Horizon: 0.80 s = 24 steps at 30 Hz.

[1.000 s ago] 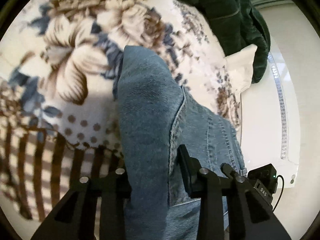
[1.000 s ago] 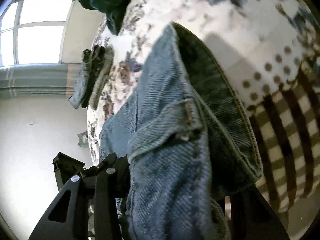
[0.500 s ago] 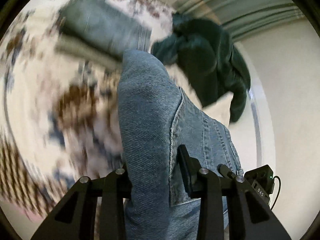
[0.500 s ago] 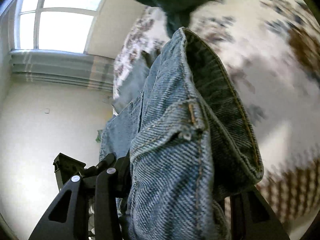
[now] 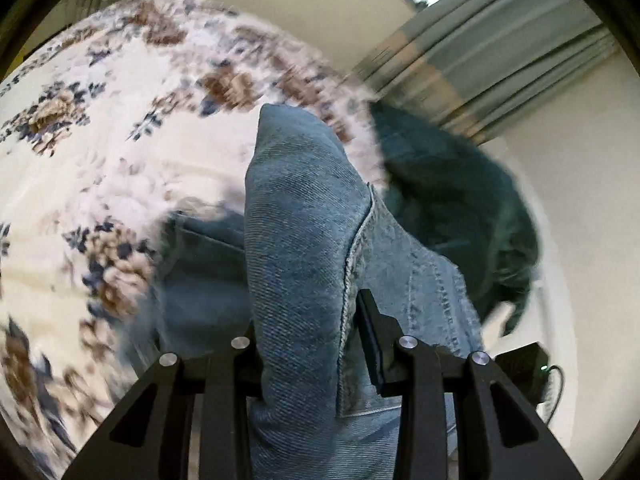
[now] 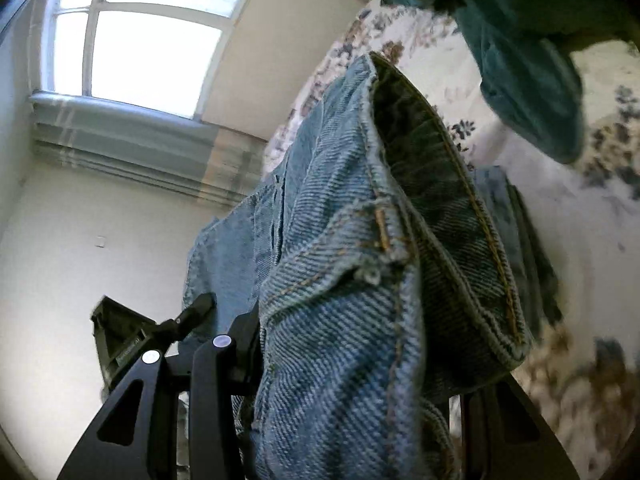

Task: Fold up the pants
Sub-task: 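Lower the folded jeans onto the bed and open both tools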

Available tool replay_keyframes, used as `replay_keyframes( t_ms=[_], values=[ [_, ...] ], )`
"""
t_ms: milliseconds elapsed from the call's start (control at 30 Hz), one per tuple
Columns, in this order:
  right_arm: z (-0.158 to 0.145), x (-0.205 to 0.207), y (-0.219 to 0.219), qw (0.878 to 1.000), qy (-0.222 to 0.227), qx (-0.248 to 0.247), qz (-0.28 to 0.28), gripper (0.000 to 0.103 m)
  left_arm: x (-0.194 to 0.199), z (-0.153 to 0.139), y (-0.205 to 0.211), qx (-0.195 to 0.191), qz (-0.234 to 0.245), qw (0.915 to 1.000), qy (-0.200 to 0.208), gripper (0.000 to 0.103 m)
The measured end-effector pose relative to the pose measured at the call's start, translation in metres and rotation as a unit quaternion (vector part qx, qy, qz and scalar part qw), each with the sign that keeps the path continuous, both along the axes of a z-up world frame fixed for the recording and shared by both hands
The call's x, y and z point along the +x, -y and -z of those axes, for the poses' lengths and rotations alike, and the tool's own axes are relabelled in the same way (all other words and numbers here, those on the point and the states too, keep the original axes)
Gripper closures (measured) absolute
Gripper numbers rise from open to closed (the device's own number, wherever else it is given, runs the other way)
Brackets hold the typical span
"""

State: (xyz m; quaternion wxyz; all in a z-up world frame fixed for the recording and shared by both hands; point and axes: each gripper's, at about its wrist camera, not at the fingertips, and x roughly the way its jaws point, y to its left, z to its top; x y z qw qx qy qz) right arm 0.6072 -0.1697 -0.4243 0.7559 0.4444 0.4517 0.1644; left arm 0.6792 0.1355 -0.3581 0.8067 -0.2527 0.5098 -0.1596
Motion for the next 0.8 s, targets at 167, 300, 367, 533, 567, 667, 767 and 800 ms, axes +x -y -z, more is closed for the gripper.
replay_keyframes(
  t_ms=[167, 300, 367, 533, 567, 667, 767, 800],
  values=[
    [0.060, 0.024, -0.017, 0.990, -0.105, -0.077, -0.052, 0.044, -0.002, 0.082, -0.013, 0.079, 0.008, 0.9944, -0.070, 0.059],
    [0.052, 0.017, -0.009, 0.986, -0.112, -0.102, -0.068, 0.037, -0.028, 0.090, -0.033, 0.047, -0.022, 0.9963, -0.068, 0.042],
    [0.041, 0.015, -0.002, 0.983, -0.111, -0.135, -0.058, 0.036, -0.038, 0.085, -0.036, 0.051, -0.032, 0.9958, -0.070, 0.041],
    [0.011, 0.009, -0.007, 0.951, -0.115, -0.280, -0.059, 0.031, -0.046, 0.062, -0.020, 0.139, -0.034, 0.9871, -0.072, 0.021],
    [0.005, 0.001, -0.005, 0.945, -0.115, -0.301, -0.060, 0.031, -0.047, 0.058, -0.014, 0.171, -0.032, 0.9821, -0.072, 0.016],
    [-0.007, 0.004, -0.010, 0.926, -0.123, -0.349, -0.068, 0.031, -0.049, 0.049, -0.002, 0.223, -0.029, 0.9725, -0.062, 0.016],
    [-0.023, -0.005, -0.029, 0.903, -0.117, -0.406, -0.082, 0.020, -0.056, 0.034, 0.011, 0.261, -0.026, 0.9636, -0.049, 0.010],
    [-0.029, -0.009, -0.033, 0.895, -0.113, -0.423, -0.082, 0.004, -0.056, 0.032, 0.013, 0.269, -0.024, 0.9619, -0.045, 0.008]
  ],
)
